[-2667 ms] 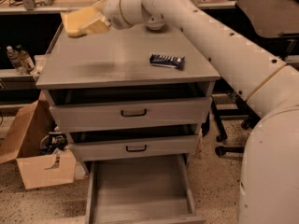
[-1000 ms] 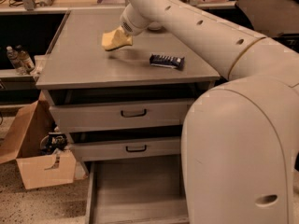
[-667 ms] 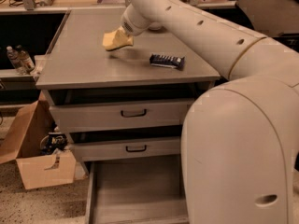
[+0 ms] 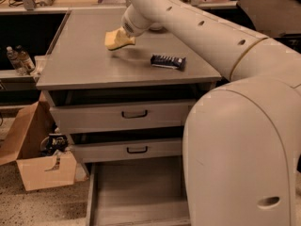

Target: Pick sponge from bottom drawer and place on counter

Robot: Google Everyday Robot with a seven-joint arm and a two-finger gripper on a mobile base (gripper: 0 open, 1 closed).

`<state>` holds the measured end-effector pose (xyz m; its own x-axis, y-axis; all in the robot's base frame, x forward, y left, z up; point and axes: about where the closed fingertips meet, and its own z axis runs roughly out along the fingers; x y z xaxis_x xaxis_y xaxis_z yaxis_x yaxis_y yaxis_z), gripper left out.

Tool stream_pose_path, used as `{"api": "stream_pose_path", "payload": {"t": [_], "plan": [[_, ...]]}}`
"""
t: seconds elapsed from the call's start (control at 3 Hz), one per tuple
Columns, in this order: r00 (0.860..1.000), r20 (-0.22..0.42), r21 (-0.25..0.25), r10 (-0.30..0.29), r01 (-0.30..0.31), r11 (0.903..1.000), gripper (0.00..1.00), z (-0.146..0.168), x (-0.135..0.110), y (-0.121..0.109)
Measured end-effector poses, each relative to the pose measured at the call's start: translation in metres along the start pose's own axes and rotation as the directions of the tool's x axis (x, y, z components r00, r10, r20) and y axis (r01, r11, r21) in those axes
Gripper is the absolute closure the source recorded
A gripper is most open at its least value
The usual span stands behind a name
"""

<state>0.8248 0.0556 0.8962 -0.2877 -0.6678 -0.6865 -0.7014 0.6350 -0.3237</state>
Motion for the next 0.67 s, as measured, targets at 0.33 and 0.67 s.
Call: {"api": "stream_pose_path", "payload": {"t": [0.33,0.67], "plan": [[1.000,0.000,0.000,0.000,0.000,1.0000,0.03,0.0000,0.0000,0.0000],[1.000,0.000,0.000,0.000,0.000,1.0000,0.00,0.0001,0.0000,0.0000]]}}
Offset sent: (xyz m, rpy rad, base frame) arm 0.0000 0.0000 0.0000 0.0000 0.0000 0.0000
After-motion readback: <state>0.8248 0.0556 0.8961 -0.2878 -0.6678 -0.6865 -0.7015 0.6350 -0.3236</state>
